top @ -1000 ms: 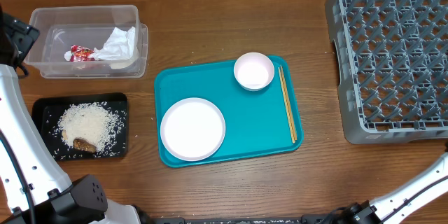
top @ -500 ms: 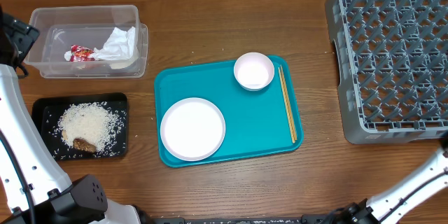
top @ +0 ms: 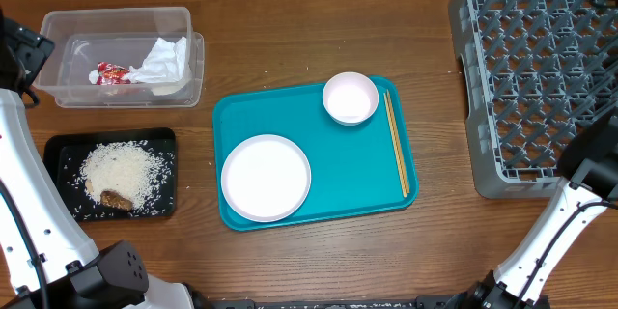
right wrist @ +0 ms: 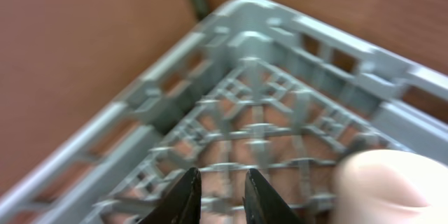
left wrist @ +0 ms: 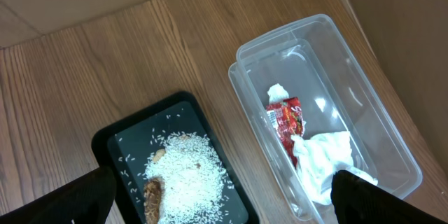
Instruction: Sort waste into correct bins and load items into the dishwasher
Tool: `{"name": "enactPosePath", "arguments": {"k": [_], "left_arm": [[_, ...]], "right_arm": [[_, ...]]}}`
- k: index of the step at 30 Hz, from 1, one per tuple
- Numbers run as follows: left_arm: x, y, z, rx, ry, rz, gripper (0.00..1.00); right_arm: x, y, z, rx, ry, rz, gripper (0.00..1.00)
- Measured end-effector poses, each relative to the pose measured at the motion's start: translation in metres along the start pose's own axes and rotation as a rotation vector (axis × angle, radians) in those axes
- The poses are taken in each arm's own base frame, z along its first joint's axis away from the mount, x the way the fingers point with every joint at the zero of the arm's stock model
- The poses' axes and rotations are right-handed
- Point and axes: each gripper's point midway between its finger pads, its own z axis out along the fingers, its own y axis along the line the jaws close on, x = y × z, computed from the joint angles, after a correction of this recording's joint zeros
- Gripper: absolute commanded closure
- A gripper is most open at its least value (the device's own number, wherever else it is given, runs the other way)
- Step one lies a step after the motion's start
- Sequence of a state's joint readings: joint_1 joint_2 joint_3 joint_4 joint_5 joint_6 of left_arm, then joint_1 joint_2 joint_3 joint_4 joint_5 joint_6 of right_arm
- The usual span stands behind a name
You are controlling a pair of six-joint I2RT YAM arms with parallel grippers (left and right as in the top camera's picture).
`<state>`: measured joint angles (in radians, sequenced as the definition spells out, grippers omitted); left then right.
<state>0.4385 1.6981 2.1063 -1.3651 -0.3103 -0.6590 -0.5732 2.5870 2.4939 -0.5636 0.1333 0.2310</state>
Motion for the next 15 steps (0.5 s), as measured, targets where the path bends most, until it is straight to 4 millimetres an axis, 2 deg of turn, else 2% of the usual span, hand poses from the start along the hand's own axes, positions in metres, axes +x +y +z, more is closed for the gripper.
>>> {"name": "enactPosePath", "arguments": {"k": [2,5,9,13,15], "left_arm": [[0.000,0.000,0.000,0.000,0.000,0.000,0.00],[0.000,0.000,0.000,0.000,0.000,0.000,0.00],[0.000,0.000,0.000,0.000,0.000,0.000,0.00],[0.000,0.000,0.000,0.000,0.000,0.000,0.00],[0.000,0.000,0.000,0.000,0.000,0.000,0.00]], "right_arm": [[-0.001,-0.018,0.004,0.048,-0.009,0.010,0.73],[-0.010,-0.043,0.006,0.107,-0.033,0.026,0.73],[-0.018,-0.068,0.005,0.161,-0.053,0.041,0.85],[-0.022,-0.077,0.005,0.179,-0.068,0.050,0.96],[-0.023,-0.076,0.005,0.179,-0.073,0.049,0.96]]}}
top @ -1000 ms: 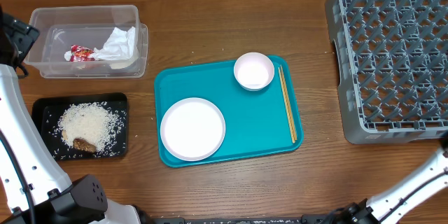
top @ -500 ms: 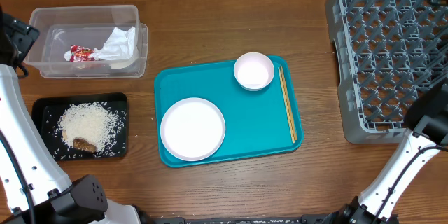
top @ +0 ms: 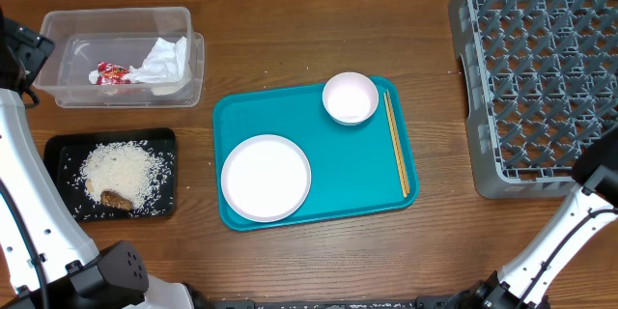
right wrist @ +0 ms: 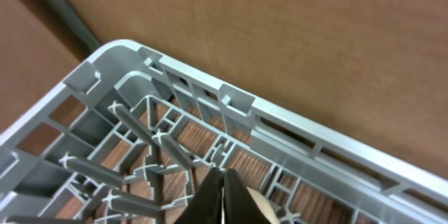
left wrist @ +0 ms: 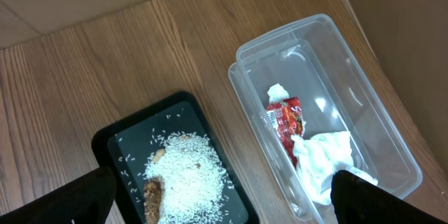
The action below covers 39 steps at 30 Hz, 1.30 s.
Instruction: Sort waste into correct bins and load items into the dishwasher
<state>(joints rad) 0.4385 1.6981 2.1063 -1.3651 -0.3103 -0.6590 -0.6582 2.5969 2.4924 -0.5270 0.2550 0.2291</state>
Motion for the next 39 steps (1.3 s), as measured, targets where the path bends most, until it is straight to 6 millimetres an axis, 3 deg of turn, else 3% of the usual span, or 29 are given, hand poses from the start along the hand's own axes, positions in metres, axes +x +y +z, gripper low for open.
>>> {"name": "enactPosePath", "arguments": {"k": [9,21,33,36,39], "left_arm": [[0.000,0.000,0.000,0.000,0.000,0.000,0.00],[0.000,0.000,0.000,0.000,0.000,0.000,0.00],[0.000,0.000,0.000,0.000,0.001,0.000,0.00],[0.000,0.000,0.000,0.000,0.000,0.000,0.00],[0.000,0.000,0.000,0.000,0.000,0.000,0.00]], "right_arm": [[0.001,0.003,-0.001,-0.004,0.002,-0.003,0.96],[0.034,-0.004,-0.003,0.017,0.138,-0.055,0.96],[0.047,-0.004,-0.036,-0.020,0.302,-0.073,0.96],[0.043,-0.003,-0.050,-0.041,0.327,-0.062,0.96],[0.026,-0.001,-0.068,-0.063,0.314,-0.042,0.96]]}}
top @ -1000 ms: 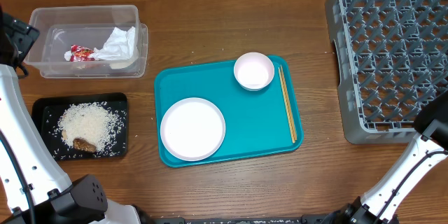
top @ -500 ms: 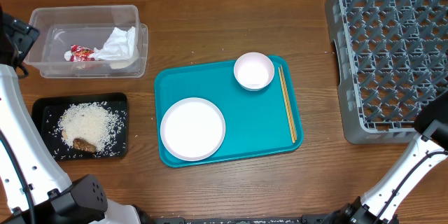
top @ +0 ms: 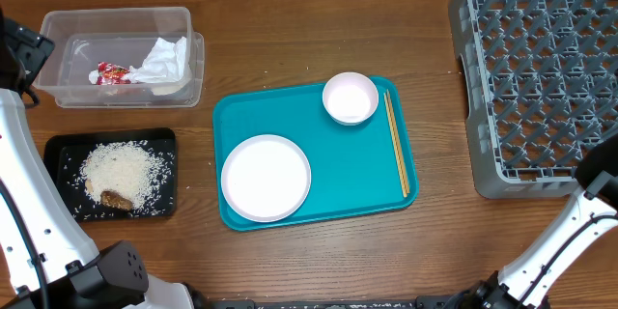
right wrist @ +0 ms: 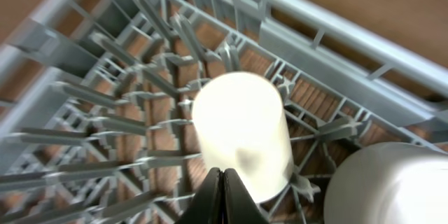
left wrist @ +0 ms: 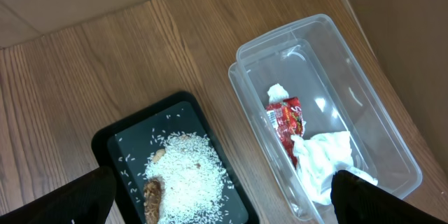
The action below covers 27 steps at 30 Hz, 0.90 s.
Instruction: Sort waste into correct bins and load items into the dishwasher
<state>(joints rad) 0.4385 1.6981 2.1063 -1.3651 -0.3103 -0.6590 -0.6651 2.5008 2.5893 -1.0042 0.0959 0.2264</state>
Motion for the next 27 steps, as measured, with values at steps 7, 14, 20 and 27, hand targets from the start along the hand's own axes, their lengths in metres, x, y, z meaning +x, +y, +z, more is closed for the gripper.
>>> {"name": "enactPosePath", "arguments": {"k": [7,14,20,27], "left_arm": [[0.000,0.000,0.000,0.000,0.000,0.000,0.00],[0.000,0.000,0.000,0.000,0.000,0.000,0.00],[0.000,0.000,0.000,0.000,0.000,0.000,0.00],[0.000,0.000,0.000,0.000,0.000,0.000,0.00]], "right_arm": [[-0.040,0.011,-0.040,-0.059,-0.127,0.020,0.96],[-0.035,0.012,-0.013,-0.068,-0.154,0.022,0.96],[-0.006,0.003,0.016,-0.036,-0.094,0.018,0.96],[0.012,-0.005,0.023,-0.003,-0.039,0.014,0.96]]}}
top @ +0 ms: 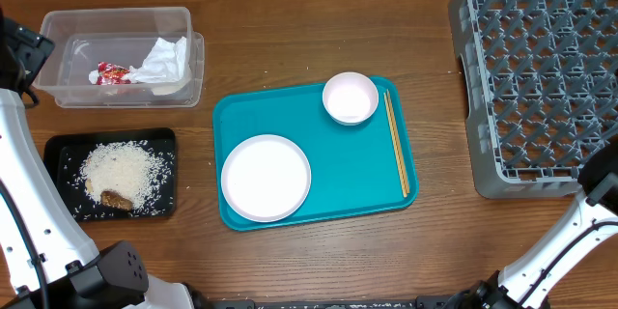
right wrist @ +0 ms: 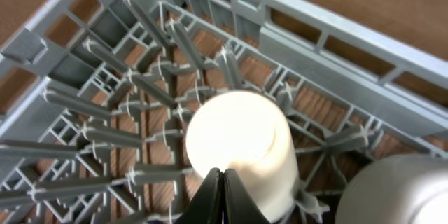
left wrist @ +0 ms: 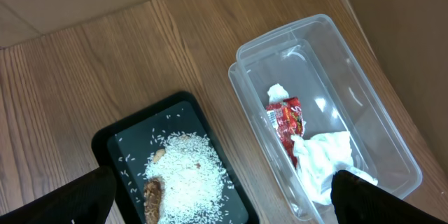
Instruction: Sort waste into correct bins and load items into the dishwasher
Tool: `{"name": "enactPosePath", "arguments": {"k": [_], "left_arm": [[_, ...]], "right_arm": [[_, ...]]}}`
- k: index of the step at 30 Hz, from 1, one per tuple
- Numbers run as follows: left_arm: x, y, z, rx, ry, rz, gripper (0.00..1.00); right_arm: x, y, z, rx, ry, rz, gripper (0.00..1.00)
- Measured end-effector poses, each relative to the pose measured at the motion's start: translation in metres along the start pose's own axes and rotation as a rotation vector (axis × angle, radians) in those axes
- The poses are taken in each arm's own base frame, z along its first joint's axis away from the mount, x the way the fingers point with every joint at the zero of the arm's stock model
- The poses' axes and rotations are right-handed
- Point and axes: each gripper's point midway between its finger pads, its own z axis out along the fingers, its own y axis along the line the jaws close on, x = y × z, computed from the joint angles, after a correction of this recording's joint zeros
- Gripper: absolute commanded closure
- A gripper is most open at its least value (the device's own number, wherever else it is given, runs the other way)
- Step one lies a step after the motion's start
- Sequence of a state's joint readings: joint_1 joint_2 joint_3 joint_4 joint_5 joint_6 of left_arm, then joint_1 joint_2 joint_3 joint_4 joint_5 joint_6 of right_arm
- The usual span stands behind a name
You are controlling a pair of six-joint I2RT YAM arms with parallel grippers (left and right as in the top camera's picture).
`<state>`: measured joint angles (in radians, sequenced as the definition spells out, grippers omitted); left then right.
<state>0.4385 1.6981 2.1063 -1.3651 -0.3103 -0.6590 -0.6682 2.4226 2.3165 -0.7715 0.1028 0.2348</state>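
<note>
The teal tray (top: 367, 188) holds a white plate (top: 266, 178), a white bowl (top: 350, 98) and a pair of chopsticks (top: 396, 144). The grey dish rack (top: 531, 68) stands at the right. In the right wrist view my right gripper (right wrist: 222, 176) is shut with nothing in it, just over an upturned cream cup (right wrist: 241, 147) seated among the rack's pegs (right wrist: 105, 105). A second pale cup (right wrist: 395, 192) sits beside it. My left gripper (left wrist: 222, 199) hangs open high above the black rice tray (left wrist: 175, 161) and the clear bin (left wrist: 329, 112).
The clear bin (top: 126, 56) at the back left holds a red wrapper (top: 111, 73) and crumpled tissue (top: 166, 61). The black tray (top: 114, 176) in front of it carries rice and a brown scrap. My arms stand at the table's left and right edges.
My right gripper, still shut, has shifted slightly over the rack, so the cream cup shows a little lower in its view. The left arm and the tray's items have not moved.
My right gripper's fingers stood a little apart over the rack's corner with a cream cup at the view's edge. Then they were shut near the rack's rim. After that the gripper hung shut over the upturned cup in the rack, as now. The left arm stayed still.
</note>
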Motion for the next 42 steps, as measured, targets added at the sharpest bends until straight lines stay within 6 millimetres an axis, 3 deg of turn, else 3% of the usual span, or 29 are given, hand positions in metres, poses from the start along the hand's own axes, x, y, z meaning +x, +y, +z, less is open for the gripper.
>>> {"name": "enactPosePath", "arguments": {"k": [9,17,22,32,42], "left_arm": [[0.000,0.000,0.000,0.000,0.000,0.000,0.00],[0.000,0.000,0.000,0.000,0.000,0.000,0.00],[0.000,0.000,0.000,0.000,0.000,0.000,0.00],[0.000,0.000,0.000,0.000,0.000,0.000,0.00],[0.000,0.000,0.000,0.000,0.000,0.000,0.00]], "right_arm": [[0.011,-0.008,0.000,0.021,0.046,0.000,0.96],[-0.022,0.007,-0.004,-0.046,-0.072,0.009,0.96],[-0.028,0.008,-0.005,-0.049,-0.096,0.001,0.96],[0.001,-0.002,0.010,-0.008,0.003,-0.018,0.96],[0.018,-0.010,0.009,0.010,0.078,-0.018,0.96]]}}
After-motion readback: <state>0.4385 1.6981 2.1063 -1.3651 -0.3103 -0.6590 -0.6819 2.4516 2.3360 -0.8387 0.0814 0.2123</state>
